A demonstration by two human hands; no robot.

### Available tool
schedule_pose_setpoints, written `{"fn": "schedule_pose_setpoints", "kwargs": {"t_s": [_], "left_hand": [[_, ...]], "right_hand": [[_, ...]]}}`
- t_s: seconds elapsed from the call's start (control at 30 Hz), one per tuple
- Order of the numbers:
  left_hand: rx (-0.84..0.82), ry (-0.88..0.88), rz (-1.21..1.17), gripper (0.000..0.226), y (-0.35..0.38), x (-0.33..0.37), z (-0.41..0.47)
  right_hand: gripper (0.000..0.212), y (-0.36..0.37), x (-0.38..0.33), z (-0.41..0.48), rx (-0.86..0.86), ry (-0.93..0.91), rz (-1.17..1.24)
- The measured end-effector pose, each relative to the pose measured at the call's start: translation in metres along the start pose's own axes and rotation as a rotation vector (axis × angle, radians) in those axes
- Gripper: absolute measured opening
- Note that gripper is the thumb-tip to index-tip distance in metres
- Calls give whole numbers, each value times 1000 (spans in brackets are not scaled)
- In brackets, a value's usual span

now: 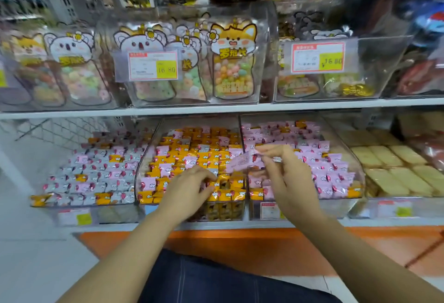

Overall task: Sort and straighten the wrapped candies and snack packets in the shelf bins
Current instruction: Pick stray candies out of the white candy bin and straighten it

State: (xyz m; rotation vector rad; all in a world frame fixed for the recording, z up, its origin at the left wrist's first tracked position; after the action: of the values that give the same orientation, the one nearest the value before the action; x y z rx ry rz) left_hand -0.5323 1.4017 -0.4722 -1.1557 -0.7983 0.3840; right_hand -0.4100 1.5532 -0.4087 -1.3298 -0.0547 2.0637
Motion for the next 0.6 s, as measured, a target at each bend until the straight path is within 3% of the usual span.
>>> {"fn": "schedule_pose_setpoints", "kwargs": {"t_s": [0.27, 0.6], "left_hand": [[66, 159, -97, 22, 8, 77, 10], [-7, 176, 98, 21, 34, 110, 21]], "right_hand": [[22, -75, 15, -27, 190, -6, -130], [21, -124, 37, -59, 284, 69, -133]]}}
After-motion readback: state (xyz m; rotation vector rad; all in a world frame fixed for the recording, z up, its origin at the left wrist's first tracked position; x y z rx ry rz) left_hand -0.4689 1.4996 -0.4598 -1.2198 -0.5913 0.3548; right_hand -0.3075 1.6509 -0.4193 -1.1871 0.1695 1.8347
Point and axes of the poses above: each hand's wrist, its own z-axis towards the middle knuckle, its own y-axis out of the palm, x = y × z, the point moved 6 cm from there along z, towards the middle knuckle, and after that the axes turned 2 degrees about -x, right-handed, at the moved point
